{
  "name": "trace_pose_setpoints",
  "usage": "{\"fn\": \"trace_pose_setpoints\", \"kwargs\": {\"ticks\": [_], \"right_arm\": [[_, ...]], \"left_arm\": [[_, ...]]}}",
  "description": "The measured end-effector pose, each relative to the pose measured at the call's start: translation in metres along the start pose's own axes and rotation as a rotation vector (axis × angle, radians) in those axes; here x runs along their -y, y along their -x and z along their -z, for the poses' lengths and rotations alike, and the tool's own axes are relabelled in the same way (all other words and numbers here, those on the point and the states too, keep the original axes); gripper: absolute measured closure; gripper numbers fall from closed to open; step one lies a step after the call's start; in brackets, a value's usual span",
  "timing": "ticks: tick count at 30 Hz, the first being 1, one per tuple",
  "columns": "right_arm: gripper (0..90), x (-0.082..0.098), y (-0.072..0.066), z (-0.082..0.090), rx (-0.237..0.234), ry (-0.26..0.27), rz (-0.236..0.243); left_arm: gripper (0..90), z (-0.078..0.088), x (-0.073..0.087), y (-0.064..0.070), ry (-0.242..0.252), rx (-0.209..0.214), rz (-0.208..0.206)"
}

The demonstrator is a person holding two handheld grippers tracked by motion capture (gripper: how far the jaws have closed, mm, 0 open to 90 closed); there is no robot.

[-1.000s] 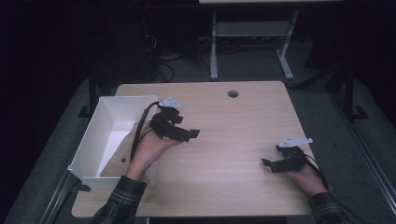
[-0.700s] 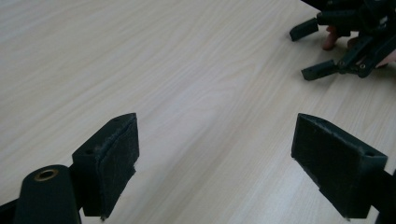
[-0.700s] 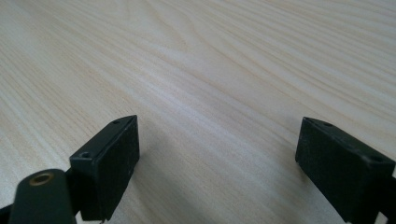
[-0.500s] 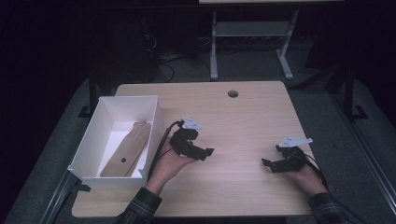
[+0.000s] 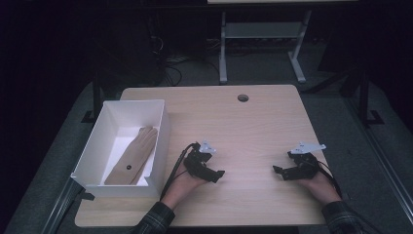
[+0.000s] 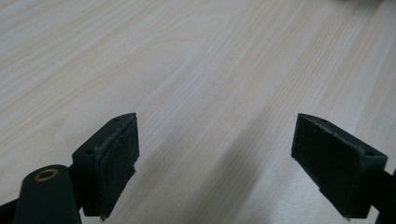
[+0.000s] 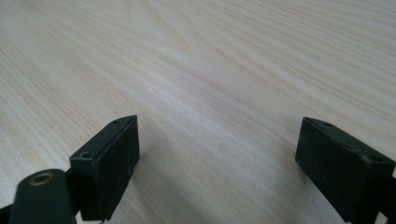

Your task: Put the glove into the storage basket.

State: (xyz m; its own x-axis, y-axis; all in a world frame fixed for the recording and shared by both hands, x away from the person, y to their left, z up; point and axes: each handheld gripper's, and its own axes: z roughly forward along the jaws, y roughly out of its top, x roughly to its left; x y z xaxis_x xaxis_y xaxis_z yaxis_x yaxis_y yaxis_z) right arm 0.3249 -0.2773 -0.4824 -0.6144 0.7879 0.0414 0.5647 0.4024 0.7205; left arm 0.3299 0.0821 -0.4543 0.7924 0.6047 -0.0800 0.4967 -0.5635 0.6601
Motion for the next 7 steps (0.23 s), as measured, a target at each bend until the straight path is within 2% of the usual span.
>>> {"fn": "trace_pose_setpoints", "kwargs": {"ticks": [7], "right_arm": [[13.1, -0.0001, -0.0003, 0.0000, -0.002, 0.001, -0.002]], "left_arm": [[14.6, -0.0048, 0.0064, -0.0004, -0.009, -0.009, -0.005]]}}
